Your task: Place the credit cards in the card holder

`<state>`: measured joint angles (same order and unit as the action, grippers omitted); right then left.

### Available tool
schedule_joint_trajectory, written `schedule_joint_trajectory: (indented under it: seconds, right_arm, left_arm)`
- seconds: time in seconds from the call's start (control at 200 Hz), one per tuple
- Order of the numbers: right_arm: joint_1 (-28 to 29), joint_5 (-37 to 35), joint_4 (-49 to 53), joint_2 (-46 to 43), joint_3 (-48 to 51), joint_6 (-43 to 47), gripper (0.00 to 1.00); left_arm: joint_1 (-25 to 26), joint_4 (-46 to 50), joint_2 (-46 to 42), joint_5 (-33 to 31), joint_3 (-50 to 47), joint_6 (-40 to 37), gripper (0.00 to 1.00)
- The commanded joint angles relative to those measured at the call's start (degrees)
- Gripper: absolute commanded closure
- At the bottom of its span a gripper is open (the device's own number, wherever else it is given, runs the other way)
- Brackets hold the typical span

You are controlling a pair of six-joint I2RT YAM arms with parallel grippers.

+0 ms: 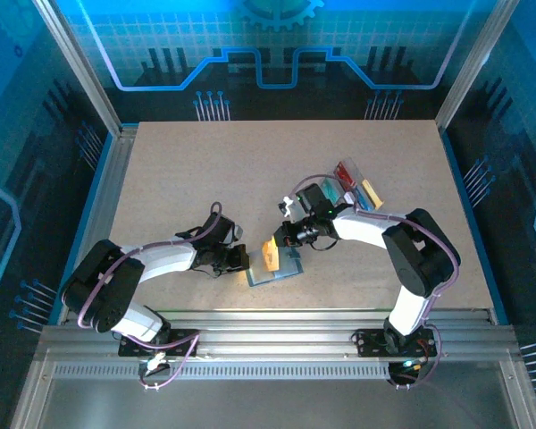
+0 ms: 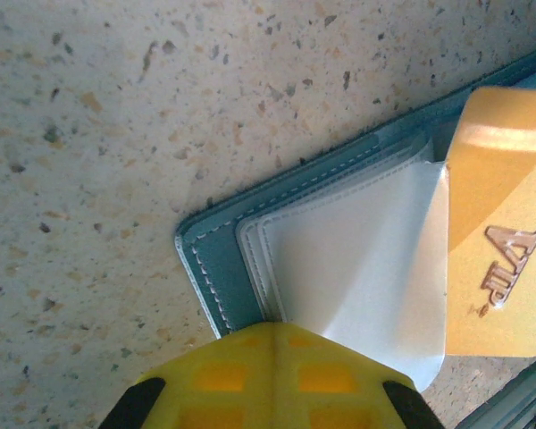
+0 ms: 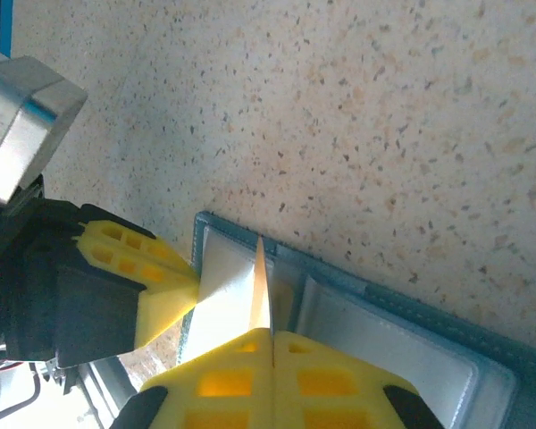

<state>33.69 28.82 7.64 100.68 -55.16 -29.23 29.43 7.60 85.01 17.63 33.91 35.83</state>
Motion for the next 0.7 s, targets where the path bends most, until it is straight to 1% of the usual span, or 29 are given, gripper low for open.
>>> schedule_joint_trajectory:
  seconds: [0.0,0.41,0.695]
  right_arm:
    - [-0.3,1.6,0.1,0.8,1.3,-0.9,1.0]
    - [0.3,2.4,7.2,3.1,0.0,4.0,1.0]
    - [1.1,2.5,7.0,5.9,-2.4,3.9,1.0]
  left_arm:
    - [0.1,4.0,0.1,-2.2,-1.2,-0.6,1.0]
    - [0.1,3.7,-0.2,-2.1,-1.5,-0.5,1.0]
    - [0.0,3.7,-0.1,-2.2,-1.6,-0.6,1.0]
